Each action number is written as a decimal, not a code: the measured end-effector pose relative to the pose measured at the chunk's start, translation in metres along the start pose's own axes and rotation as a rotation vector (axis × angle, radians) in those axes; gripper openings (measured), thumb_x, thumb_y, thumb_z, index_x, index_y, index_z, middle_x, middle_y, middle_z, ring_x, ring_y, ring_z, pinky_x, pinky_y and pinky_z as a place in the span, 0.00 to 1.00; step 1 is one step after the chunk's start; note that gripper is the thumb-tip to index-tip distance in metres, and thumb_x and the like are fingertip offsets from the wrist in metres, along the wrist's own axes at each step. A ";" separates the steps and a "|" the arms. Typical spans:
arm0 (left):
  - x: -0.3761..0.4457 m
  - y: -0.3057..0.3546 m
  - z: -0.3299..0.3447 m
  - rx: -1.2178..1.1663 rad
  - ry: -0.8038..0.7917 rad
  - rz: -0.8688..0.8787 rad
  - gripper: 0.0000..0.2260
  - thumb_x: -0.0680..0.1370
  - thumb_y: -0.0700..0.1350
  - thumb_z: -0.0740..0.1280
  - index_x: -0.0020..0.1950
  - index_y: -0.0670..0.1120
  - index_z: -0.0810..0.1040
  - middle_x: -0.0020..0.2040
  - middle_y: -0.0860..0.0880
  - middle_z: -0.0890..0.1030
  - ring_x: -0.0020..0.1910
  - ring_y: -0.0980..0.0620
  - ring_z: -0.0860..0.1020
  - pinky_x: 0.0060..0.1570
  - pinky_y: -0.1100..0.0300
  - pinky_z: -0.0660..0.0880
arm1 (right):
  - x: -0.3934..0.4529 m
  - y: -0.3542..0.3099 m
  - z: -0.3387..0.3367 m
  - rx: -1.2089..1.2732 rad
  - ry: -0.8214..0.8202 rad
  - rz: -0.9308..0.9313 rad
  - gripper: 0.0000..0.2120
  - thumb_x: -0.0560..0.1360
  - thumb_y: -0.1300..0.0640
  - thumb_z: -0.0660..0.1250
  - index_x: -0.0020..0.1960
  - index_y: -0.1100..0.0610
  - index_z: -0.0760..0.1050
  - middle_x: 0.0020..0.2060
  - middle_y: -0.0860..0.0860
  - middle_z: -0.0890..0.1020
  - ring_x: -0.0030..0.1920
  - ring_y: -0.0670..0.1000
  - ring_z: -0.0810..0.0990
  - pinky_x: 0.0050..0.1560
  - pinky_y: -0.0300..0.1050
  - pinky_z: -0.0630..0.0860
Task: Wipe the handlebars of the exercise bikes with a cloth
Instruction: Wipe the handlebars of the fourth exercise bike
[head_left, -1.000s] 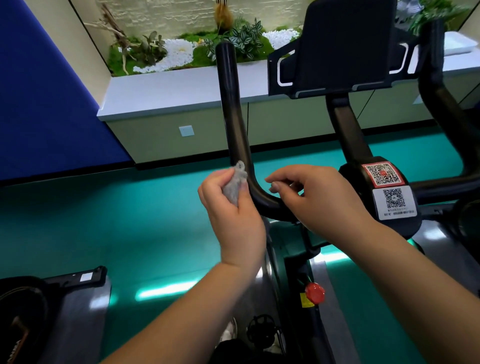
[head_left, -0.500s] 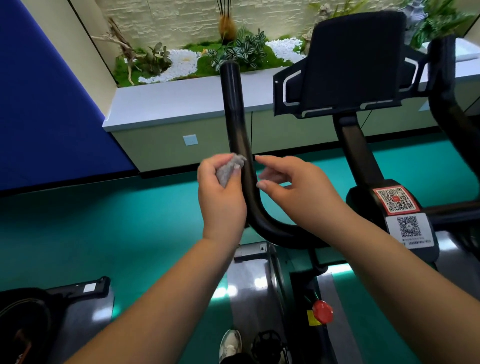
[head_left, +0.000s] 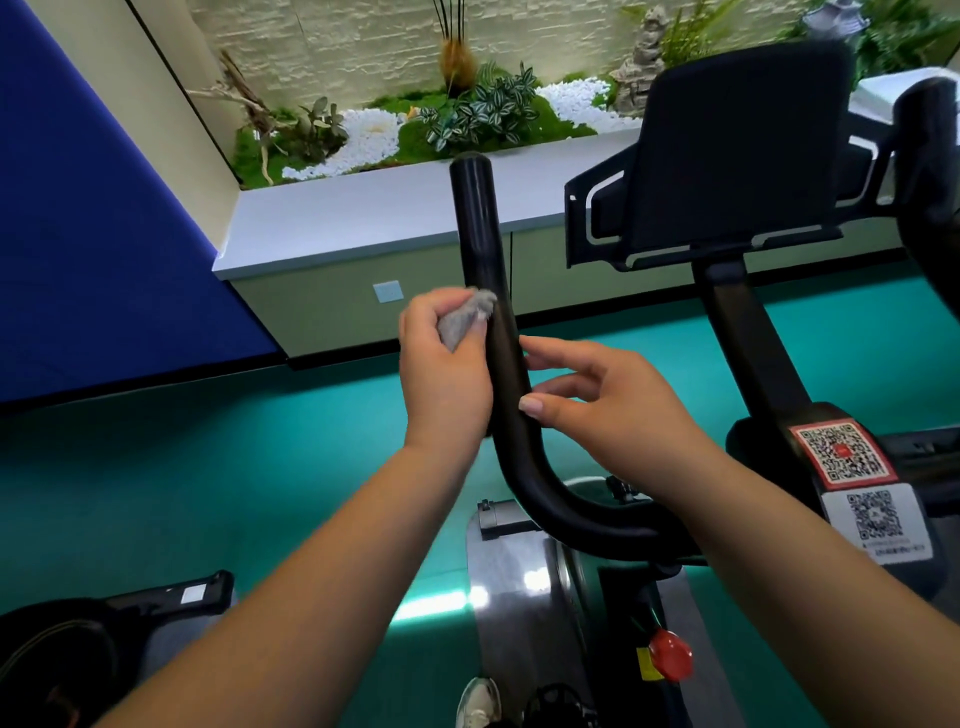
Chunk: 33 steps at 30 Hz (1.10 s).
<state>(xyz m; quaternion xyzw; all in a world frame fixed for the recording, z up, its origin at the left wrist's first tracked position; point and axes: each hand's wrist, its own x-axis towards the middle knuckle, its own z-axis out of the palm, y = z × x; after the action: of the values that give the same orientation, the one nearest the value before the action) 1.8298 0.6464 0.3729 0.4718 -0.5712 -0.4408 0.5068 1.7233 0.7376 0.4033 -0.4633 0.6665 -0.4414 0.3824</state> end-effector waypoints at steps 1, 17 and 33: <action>0.010 -0.001 0.003 0.026 0.008 0.001 0.06 0.74 0.46 0.65 0.47 0.58 0.74 0.54 0.47 0.78 0.53 0.52 0.78 0.58 0.47 0.75 | 0.000 0.000 0.000 -0.001 0.002 0.001 0.22 0.71 0.62 0.73 0.62 0.48 0.76 0.54 0.44 0.81 0.45 0.39 0.82 0.53 0.36 0.75; 0.030 0.008 0.008 0.078 0.048 0.040 0.09 0.76 0.43 0.65 0.46 0.58 0.71 0.54 0.47 0.78 0.52 0.52 0.78 0.57 0.51 0.75 | 0.017 -0.012 0.000 -0.017 0.034 -0.016 0.21 0.73 0.62 0.70 0.63 0.46 0.74 0.58 0.43 0.78 0.49 0.38 0.81 0.54 0.35 0.74; 0.099 0.043 0.011 0.386 -0.029 0.594 0.08 0.75 0.36 0.66 0.52 0.43 0.79 0.52 0.48 0.72 0.53 0.51 0.73 0.56 0.68 0.68 | 0.024 -0.009 0.000 0.046 0.021 0.010 0.20 0.73 0.62 0.70 0.63 0.49 0.76 0.57 0.42 0.79 0.49 0.39 0.81 0.59 0.45 0.76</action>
<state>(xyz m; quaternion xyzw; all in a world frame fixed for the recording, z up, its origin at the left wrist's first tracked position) 1.8109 0.5562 0.4306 0.3657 -0.7634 -0.1650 0.5062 1.7194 0.7130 0.4092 -0.4464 0.6627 -0.4594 0.3879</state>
